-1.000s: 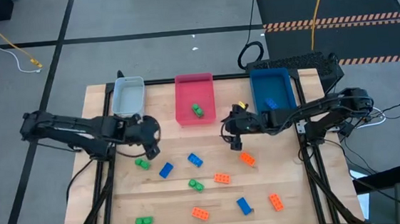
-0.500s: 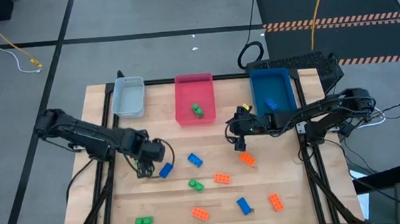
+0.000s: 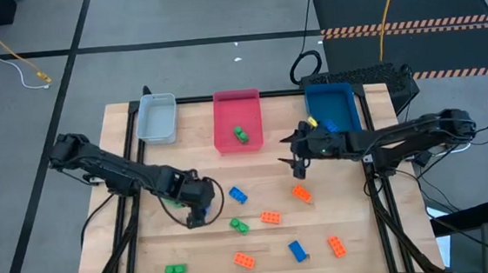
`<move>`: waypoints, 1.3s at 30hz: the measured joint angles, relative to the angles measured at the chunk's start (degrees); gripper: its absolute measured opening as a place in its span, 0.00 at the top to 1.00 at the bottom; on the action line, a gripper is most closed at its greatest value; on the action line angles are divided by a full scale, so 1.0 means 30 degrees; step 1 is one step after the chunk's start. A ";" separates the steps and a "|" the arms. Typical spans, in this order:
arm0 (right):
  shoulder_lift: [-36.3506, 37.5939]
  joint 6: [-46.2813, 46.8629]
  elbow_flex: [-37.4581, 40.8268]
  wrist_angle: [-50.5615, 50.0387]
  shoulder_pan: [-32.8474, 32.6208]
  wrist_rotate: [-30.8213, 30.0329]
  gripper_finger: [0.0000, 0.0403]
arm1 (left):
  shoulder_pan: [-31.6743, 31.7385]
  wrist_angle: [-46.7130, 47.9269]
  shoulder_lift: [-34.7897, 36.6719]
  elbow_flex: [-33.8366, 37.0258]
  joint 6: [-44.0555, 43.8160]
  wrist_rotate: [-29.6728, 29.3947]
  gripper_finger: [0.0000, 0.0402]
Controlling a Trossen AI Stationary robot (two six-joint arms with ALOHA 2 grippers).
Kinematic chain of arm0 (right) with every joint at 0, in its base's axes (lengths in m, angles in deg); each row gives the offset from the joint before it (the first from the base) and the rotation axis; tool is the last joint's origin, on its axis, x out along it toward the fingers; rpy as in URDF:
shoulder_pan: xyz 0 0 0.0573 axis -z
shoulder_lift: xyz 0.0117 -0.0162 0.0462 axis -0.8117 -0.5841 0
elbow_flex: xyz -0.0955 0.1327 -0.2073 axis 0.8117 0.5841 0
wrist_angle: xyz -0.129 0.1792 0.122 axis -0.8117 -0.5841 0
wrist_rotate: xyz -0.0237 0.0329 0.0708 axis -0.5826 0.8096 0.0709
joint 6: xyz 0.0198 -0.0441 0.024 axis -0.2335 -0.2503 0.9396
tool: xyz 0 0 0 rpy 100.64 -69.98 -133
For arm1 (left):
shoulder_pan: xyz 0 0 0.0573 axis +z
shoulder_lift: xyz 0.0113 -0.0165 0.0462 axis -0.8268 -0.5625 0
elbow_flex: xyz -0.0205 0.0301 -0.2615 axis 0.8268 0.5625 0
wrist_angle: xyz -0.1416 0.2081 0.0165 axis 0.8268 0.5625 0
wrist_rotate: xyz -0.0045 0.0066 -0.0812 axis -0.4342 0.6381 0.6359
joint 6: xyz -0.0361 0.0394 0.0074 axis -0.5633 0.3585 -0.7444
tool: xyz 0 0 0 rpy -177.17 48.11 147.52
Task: Sort & place blocks by color
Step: Put the orange game piece into the white bin
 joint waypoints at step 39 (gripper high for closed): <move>0.8296 0.0842 0.1884 -0.1181 0.0129 -0.2468 0.29 | 0.0968 -0.7549 -0.6731 -0.6655 0.8503 -0.1920 0.13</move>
